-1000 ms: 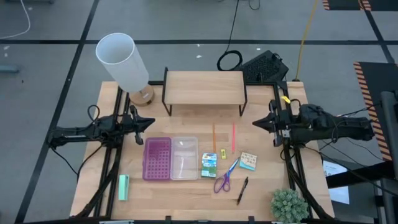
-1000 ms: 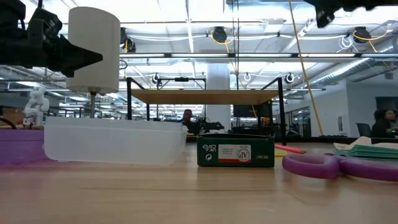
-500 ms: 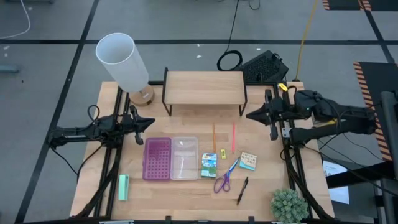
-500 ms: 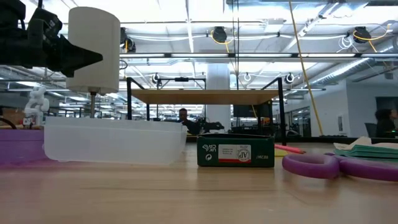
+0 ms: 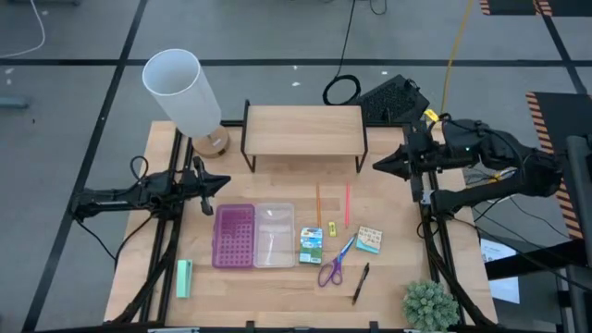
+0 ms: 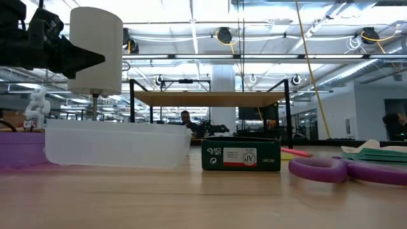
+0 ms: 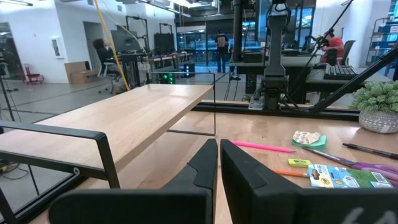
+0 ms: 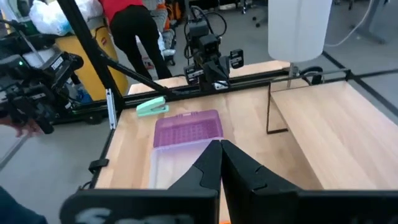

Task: Pack school essentials
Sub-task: Put the pink pencil into the violet supply box

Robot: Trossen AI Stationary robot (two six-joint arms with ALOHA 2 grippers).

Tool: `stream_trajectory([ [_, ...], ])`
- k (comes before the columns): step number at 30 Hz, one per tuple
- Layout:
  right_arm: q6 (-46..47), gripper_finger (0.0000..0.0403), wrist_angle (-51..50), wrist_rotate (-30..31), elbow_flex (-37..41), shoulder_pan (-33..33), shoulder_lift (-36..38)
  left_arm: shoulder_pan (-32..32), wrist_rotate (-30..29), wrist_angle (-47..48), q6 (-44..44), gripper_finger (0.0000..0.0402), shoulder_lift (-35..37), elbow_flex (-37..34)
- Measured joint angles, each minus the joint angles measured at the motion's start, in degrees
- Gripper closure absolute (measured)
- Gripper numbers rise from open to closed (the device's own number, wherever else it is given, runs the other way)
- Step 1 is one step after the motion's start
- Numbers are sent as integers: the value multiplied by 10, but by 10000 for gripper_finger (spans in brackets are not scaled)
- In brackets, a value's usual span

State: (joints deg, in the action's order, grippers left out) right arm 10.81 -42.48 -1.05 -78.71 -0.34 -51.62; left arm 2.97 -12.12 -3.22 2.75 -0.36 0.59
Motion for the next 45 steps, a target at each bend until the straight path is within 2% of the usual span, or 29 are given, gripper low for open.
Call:
stream_trajectory([
  [10, 35, 403, -11, 11, -41, 0, -41, 0, 0, 0, 0, 378, 0, 0],
  [33, 29, 403, -60, 12, -42, 0, -70, 0, 0, -1, 0, 378, 0, 0],
  [40, 30, 403, -63, 12, -42, 0, -70, 0, 0, -32, -91, 378, 0, 1],
  [45, 30, 403, -63, 12, -42, 0, -70, -11, 11, -19, -83, 392, -10, 53],
])
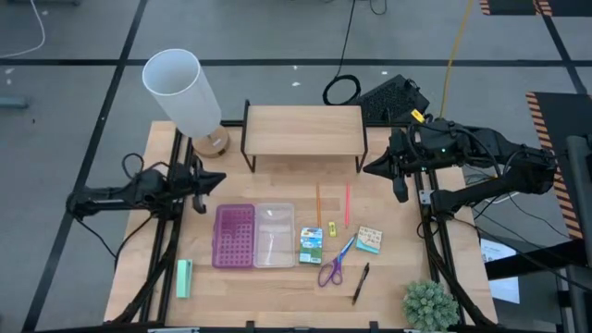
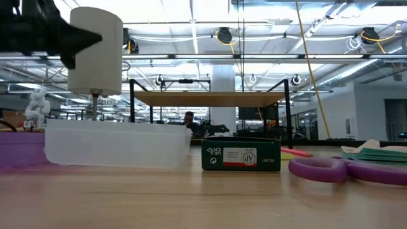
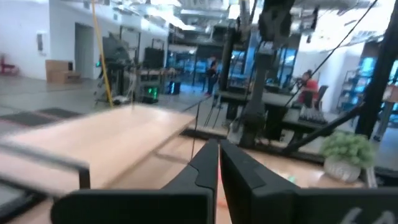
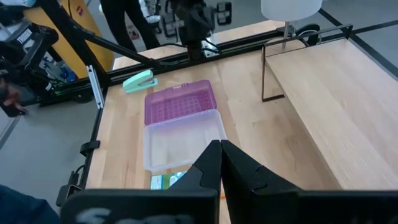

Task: Pack school essentials
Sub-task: Put the pink pencil into the violet supply box

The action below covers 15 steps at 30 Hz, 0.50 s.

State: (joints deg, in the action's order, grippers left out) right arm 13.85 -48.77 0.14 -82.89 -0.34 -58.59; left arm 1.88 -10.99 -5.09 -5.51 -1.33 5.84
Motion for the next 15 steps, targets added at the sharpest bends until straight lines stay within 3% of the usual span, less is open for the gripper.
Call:
stream_trajectory([
  [6, 0, 403, 0, 0, 0, 0, 0, -9, -2, 87, 0, 398, -64, 136],
  [15, 0, 403, 0, 0, 0, 0, 0, -10, -7, 241, -44, 399, -233, 408],
])
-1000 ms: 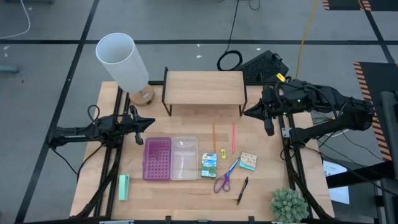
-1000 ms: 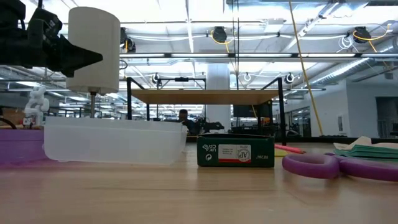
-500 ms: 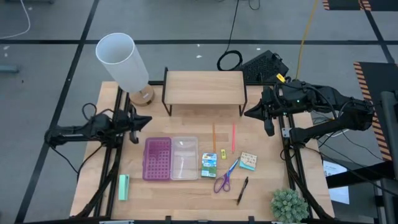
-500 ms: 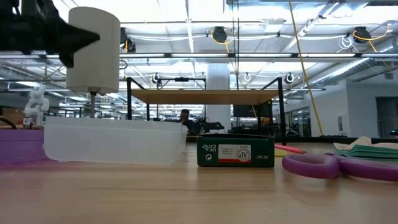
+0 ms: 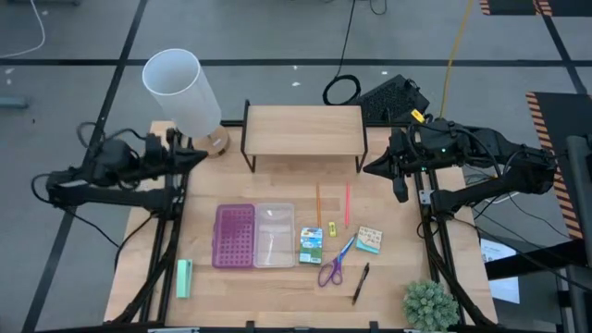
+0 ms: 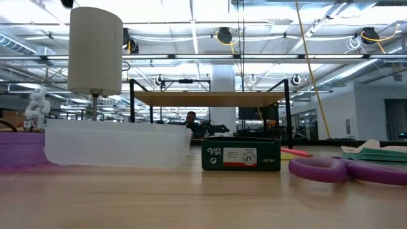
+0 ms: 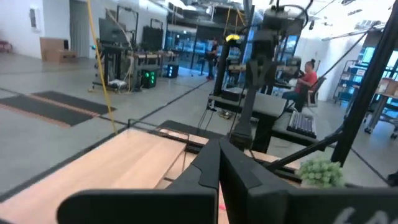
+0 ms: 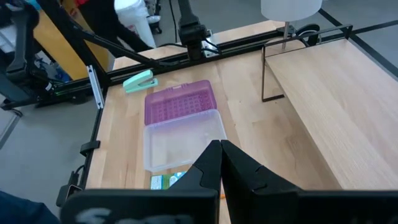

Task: Pack school essentials
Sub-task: Put the pink pencil into the violet supply box

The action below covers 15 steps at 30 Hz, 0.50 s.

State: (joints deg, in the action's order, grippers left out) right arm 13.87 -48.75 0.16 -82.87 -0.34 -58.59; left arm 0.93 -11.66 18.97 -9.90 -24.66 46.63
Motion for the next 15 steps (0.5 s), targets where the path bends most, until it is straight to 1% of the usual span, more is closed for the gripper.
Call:
stream_trajectory([
  [4, 0, 403, 0, 0, 0, 0, 0, 0, 0, 42, -28, 400, -85, 125],
  [7, 0, 403, 0, 0, 0, 0, 0, 0, 0, 81, -29, 399, -149, 223],
  [13, 0, 403, 0, 0, 0, 0, 0, 0, 2, 206, -17, 398, -277, 430],
  [15, 0, 403, 0, -1, 0, 0, 0, 0, 19, 245, -10, 400, -317, 489],
])
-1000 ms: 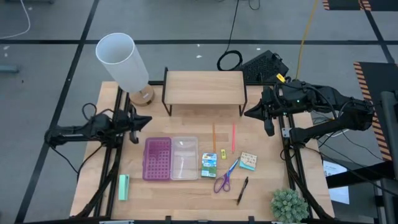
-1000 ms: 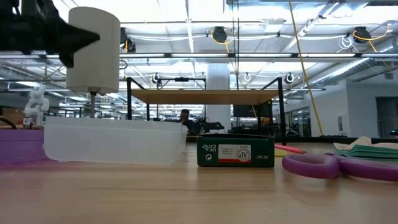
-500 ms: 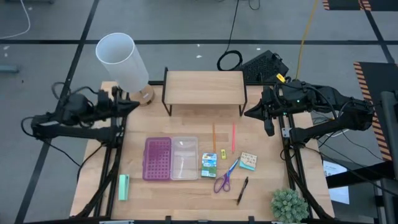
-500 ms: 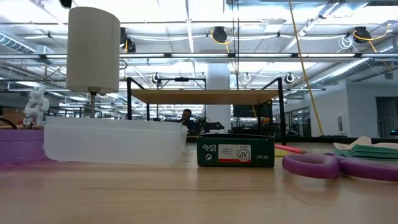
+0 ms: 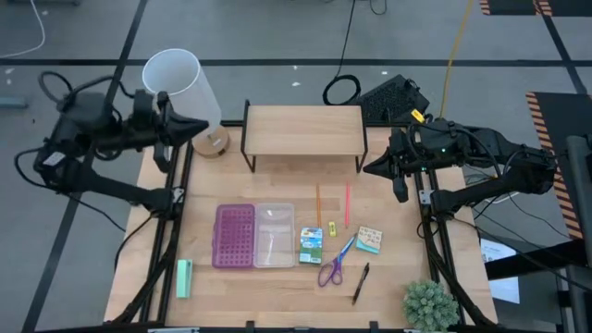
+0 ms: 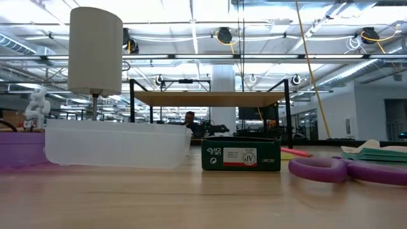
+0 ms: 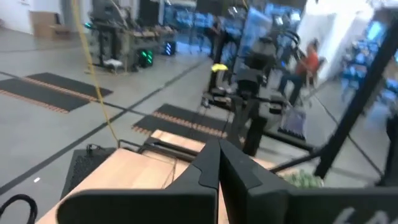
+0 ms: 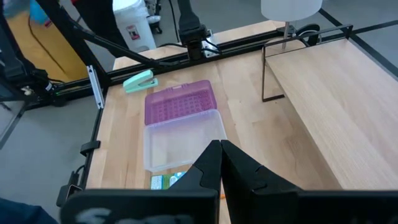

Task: Pack school essentials
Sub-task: Put the pink pencil into the violet supply box

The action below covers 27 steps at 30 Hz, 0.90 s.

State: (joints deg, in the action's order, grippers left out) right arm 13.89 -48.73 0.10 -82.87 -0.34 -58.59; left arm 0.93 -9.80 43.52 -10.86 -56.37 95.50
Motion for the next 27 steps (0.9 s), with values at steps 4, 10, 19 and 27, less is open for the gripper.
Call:
stream_trajectory([
  [4, 24, 403, 0, -1, 0, 0, 0, 0, 29, 65, 15, 399, -69, 96],
  [10, 70, 403, 0, -1, 0, 0, 0, 0, 39, 175, 16, 399, -148, 187],
  [19, 251, 403, 12, -4, 0, 0, -2, 0, 40, 231, -67, 397, -204, 182],
  [27, 474, 403, 86, -2, -2, 2, -49, 0, 40, 230, -133, 396, -233, 181],
])
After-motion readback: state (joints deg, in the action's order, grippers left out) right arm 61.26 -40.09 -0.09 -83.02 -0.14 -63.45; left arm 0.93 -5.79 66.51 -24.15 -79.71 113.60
